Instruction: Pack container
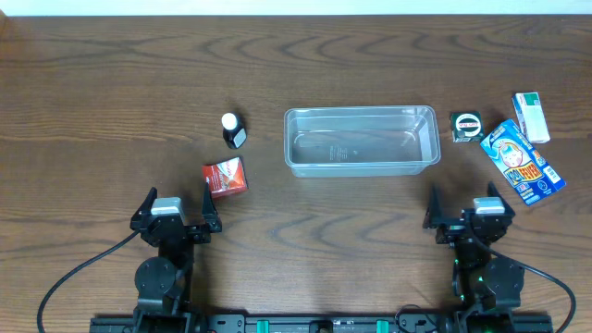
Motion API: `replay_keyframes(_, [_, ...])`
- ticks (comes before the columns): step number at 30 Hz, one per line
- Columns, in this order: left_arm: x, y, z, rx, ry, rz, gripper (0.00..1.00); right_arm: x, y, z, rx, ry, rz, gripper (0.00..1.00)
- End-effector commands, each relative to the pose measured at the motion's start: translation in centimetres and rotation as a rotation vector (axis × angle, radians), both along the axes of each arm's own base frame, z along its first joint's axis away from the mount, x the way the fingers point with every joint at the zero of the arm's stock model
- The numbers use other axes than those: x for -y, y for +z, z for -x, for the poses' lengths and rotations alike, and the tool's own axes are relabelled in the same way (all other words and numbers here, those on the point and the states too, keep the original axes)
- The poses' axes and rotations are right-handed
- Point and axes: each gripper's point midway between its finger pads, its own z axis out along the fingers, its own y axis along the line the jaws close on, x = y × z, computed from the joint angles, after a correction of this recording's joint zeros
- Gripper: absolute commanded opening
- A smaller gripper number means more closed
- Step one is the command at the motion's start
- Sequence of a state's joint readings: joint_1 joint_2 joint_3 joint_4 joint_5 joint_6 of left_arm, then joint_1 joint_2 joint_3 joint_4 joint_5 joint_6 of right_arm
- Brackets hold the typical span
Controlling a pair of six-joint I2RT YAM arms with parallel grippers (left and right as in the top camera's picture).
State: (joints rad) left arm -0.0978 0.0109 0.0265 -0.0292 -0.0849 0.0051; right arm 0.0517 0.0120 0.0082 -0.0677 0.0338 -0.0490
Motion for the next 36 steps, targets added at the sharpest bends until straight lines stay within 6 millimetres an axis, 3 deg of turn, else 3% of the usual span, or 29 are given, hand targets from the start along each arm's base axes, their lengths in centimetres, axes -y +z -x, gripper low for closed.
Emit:
replay_keyframes(1, [-0.3,-1.8,0.1,-0.05,0.01,-0.023,0.98,-1.2,-0.1,0.1,0.0,0.049,0.012,0.99])
replay_keyframes(31, [-0.3,-1.8,0.1,-0.05,0.01,-0.023,0.98,-1.6,0.1,0.1,0.009,0.066,0.007,0.99])
replay_keyframes(33, [-0.3,-1.8,0.1,-0.05,0.01,-0.022,0.98,-1.8,1.7,0.1,0.071,0.079,-0.002,0.99])
replay_keyframes(36, [-0.3,-1.8,0.1,-0.05,0.01,-0.022,0.98,-3.3,7.1,0.9,0.289,0.174,-0.052,0.99])
